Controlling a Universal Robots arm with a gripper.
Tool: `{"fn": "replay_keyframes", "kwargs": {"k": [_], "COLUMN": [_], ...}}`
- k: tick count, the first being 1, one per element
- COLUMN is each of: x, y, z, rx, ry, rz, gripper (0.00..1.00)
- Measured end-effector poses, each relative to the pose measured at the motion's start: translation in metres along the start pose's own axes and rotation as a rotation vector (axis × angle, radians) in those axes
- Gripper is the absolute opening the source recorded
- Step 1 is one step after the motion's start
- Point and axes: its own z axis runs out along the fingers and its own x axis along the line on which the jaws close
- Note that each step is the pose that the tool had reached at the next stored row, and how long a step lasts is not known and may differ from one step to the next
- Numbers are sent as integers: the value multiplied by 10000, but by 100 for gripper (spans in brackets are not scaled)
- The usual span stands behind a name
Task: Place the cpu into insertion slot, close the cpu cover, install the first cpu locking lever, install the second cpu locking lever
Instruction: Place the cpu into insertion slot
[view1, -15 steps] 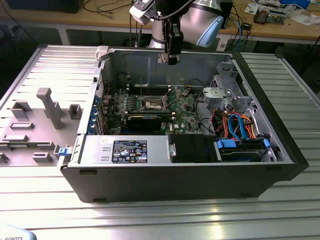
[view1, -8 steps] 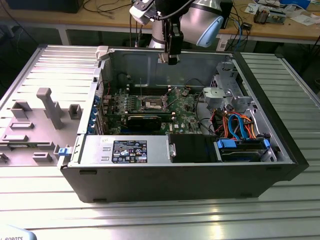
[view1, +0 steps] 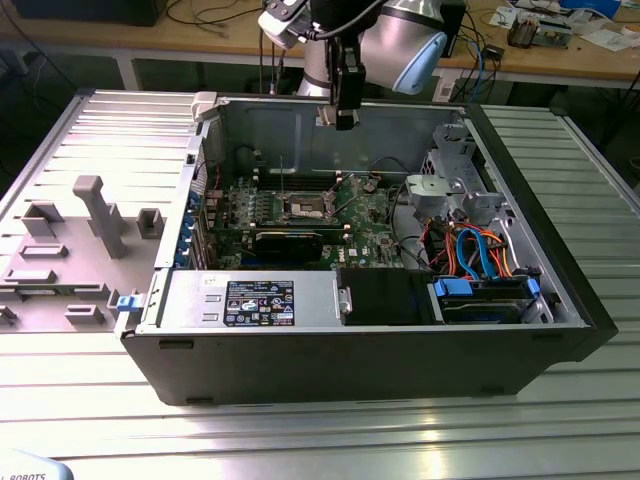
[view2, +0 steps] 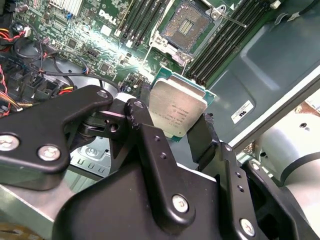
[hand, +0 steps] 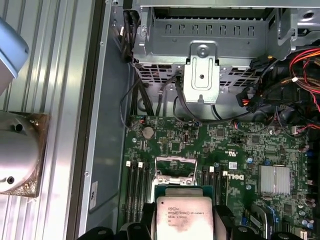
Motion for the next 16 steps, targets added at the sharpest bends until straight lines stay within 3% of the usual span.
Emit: {"fn": "replay_keyframes", "kwargs": {"k": [4,13,16], "x": [0,0,0], "y": [0,0,0], "z": [0,0,1], "rx": [-5,-6,-10], "ry": [-25,-28,-50], "rz": [295,318,569], "gripper": [54,54,54]}}
